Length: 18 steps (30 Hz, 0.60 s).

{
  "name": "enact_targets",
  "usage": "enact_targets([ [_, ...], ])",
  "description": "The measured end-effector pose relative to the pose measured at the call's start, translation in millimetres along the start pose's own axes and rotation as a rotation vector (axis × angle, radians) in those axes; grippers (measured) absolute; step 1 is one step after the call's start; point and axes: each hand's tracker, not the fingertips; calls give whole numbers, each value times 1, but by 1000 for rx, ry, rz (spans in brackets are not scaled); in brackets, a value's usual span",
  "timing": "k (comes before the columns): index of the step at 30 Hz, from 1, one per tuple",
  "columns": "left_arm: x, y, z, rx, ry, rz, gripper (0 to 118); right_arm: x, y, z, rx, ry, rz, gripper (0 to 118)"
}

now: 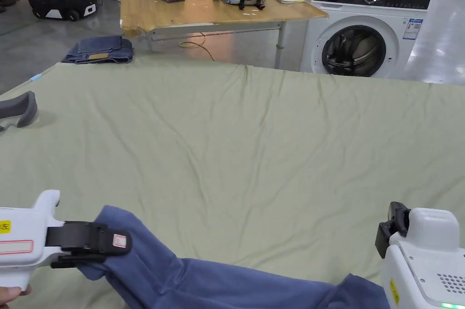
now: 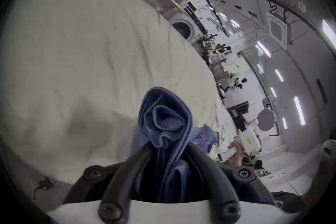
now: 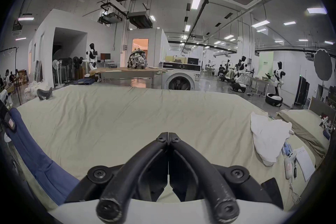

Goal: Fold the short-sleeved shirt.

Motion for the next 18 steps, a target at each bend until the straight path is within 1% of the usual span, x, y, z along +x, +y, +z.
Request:
enact_targets([
  [2, 10, -2, -18, -17, -39, 9, 4, 2, -1, 1, -4, -4, 1, 0],
  [7, 38, -14, -77, -89, -29, -8, 4, 8, -4, 4, -14, -14, 2, 0],
  [11, 56, -29, -134, -179, 85, -37, 4, 12, -7, 6, -27, -25, -2, 0],
  [16, 56, -45, -198, -283, 246, -79, 4, 16, -11, 7, -44, -35, -1, 0],
  [18, 53, -50, -215, -310, 285, -87, 4, 17, -13, 8, -50, -38, -2, 0],
])
